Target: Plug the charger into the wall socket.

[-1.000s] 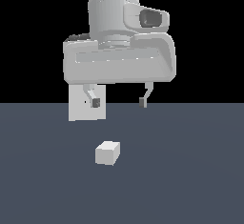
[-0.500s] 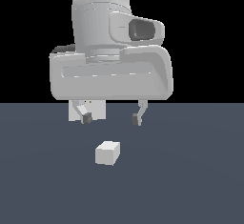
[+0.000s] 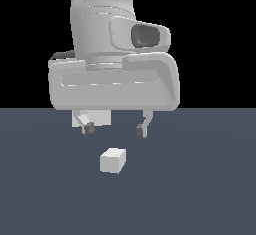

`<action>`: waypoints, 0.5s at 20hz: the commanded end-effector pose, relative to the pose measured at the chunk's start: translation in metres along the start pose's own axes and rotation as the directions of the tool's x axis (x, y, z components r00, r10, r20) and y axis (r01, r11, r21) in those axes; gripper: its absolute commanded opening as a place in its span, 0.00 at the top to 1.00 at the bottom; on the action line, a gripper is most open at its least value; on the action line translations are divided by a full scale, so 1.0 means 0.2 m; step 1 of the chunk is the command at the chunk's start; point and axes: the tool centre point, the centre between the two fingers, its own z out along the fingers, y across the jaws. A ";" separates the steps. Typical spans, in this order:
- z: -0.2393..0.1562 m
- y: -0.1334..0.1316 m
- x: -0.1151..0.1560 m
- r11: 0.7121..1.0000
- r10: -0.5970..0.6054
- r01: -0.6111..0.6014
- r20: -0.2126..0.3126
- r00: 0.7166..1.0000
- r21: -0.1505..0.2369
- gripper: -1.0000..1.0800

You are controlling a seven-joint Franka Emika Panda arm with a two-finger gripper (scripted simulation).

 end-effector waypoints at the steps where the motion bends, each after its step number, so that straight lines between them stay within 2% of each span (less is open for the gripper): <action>1: 0.00 0.00 0.00 1.000 0.000 0.000 0.000 1.000 0.000 0.04; 10: 0.12 0.00 -0.03 1.000 0.000 0.000 0.000 1.000 0.000 0.04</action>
